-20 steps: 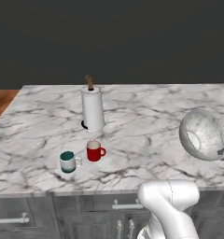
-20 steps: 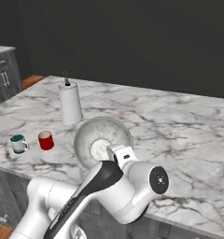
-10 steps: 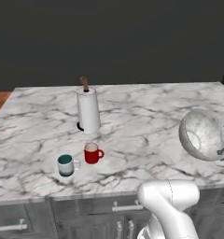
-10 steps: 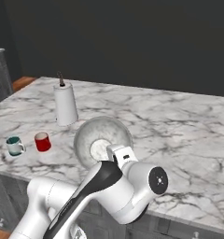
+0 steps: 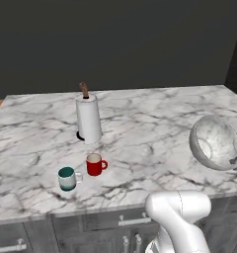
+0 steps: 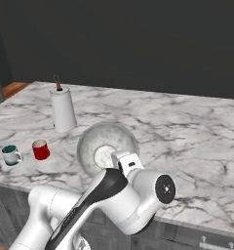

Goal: Clear the mugs and bowl far away from the sink.

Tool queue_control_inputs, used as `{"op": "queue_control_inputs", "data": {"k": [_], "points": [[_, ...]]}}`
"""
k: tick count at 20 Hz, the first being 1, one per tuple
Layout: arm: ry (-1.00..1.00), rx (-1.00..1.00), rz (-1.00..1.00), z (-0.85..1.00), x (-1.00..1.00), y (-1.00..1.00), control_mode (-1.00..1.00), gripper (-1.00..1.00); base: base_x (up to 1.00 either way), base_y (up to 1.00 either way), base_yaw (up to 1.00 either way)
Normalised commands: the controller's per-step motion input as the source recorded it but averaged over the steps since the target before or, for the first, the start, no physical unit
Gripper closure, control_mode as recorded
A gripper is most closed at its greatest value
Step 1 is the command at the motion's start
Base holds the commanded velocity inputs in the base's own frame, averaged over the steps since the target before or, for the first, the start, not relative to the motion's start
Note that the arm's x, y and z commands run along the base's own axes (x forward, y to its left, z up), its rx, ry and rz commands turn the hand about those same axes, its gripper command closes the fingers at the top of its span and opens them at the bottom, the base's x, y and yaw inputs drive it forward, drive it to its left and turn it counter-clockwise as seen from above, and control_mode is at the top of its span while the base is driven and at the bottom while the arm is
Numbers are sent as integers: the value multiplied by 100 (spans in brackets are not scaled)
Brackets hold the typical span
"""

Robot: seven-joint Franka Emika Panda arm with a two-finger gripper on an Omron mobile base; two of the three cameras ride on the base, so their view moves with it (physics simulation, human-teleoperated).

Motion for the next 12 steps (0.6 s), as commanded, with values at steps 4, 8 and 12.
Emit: {"op": "queue_control_inputs", "data": {"k": [4,8,12], "points": [[0,0,0,0,14,0,-100,100,22,0,-1],[1,0,0,0,27,0,-100,100,0,0,0],[13,0,0,-5,43,0,-100,100,0,0,0]]}}
